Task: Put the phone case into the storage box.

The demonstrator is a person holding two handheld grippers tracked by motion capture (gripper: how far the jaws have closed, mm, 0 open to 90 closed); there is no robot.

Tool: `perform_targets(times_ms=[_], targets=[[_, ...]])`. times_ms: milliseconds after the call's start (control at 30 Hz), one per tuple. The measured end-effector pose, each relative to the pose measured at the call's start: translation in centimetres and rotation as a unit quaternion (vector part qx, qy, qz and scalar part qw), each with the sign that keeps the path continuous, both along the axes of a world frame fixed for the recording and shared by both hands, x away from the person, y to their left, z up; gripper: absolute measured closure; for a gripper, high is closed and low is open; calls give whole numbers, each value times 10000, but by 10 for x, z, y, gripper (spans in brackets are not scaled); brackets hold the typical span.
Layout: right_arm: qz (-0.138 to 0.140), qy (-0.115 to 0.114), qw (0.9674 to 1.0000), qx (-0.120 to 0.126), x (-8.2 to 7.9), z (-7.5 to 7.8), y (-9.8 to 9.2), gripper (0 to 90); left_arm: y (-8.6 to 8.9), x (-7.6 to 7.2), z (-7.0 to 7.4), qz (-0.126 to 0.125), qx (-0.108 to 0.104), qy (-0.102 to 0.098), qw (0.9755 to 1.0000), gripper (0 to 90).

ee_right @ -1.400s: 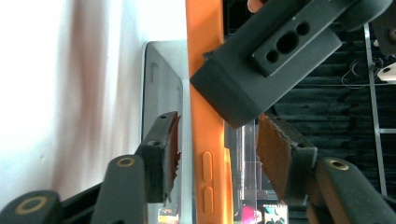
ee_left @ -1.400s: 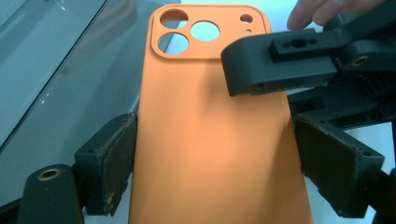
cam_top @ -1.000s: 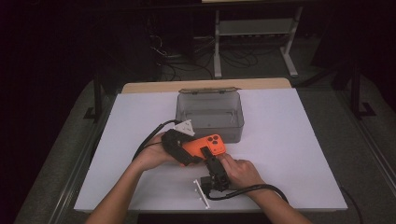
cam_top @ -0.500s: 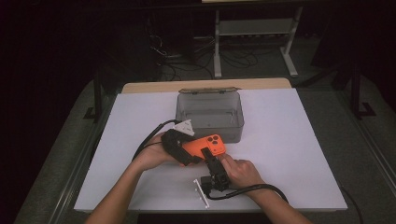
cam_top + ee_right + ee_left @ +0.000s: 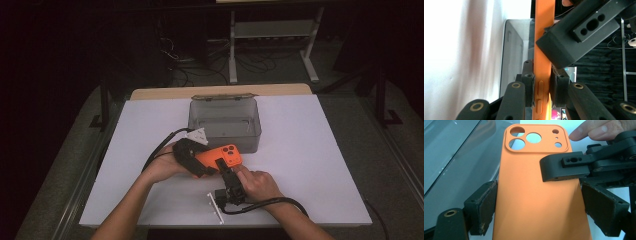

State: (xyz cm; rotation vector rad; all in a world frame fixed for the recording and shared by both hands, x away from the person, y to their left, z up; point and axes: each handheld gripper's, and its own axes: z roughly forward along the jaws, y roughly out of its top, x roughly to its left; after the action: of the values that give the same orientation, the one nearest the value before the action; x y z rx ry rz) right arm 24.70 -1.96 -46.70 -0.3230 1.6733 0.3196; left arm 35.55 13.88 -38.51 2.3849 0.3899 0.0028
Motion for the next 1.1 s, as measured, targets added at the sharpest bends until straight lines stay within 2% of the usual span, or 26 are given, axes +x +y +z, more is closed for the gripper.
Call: perform_targets(times_ms=[233, 867, 900, 1100], targets=[[24, -172, 9998, -51, -1, 0, -1, 783, 1, 1, 1, -19, -43, 67, 10000, 160], [60, -198, 9998, -84, -2, 0, -2, 789, 2, 1, 0, -12, -101, 128, 9999, 157], [64, -187, 9998, -89, -2, 0, -2, 791, 3, 0, 1, 6, -174, 64, 9998, 157], [102, -139, 9998, -101, -4, -2, -1, 794, 8, 1, 5, 53, -399, 75, 9992, 152]])
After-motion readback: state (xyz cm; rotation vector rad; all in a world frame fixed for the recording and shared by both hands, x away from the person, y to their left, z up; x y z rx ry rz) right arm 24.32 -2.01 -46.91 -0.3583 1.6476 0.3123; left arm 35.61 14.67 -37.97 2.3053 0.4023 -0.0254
